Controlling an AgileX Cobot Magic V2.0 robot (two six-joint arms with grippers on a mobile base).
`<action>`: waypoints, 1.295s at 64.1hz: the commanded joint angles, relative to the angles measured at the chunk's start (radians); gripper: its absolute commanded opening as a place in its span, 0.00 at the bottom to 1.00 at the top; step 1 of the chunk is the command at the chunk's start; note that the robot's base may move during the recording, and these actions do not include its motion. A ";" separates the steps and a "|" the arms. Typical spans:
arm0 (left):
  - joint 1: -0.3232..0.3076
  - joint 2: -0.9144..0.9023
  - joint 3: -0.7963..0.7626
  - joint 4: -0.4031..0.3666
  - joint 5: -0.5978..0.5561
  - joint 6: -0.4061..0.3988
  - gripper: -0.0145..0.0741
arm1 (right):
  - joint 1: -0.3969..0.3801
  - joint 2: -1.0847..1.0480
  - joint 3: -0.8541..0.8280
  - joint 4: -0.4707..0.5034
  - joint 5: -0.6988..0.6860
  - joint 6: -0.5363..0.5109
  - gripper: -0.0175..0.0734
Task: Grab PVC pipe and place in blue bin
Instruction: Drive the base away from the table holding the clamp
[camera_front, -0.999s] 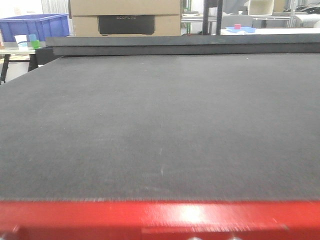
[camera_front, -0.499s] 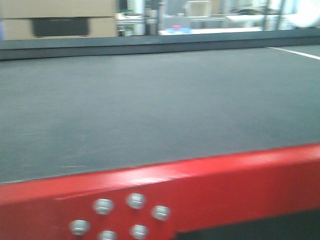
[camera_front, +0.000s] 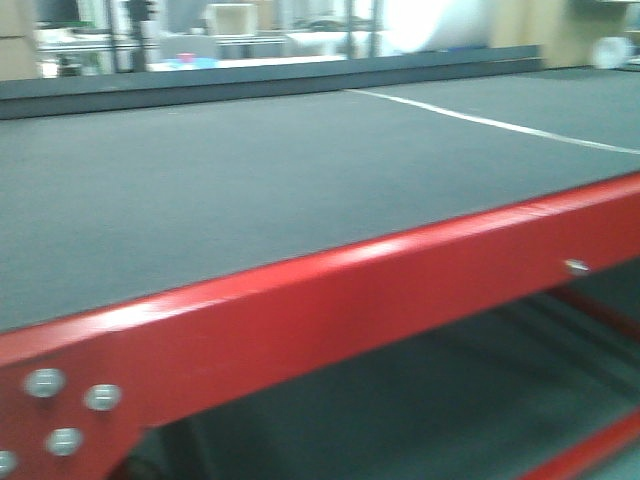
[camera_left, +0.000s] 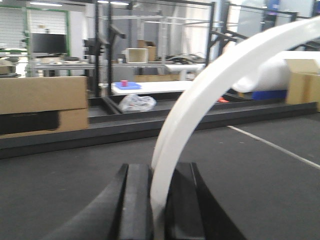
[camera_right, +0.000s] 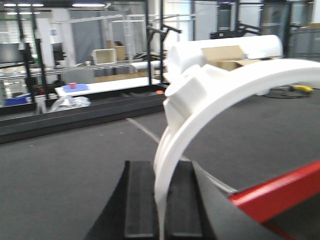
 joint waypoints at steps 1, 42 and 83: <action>0.001 0.000 -0.001 0.000 -0.030 -0.008 0.04 | -0.003 -0.004 0.000 -0.003 -0.025 -0.004 0.01; 0.001 0.000 -0.001 0.000 -0.030 -0.008 0.04 | -0.003 -0.004 0.000 -0.003 -0.025 -0.004 0.01; 0.001 0.000 -0.001 0.000 -0.030 -0.008 0.04 | -0.003 -0.004 0.000 -0.003 -0.025 -0.004 0.01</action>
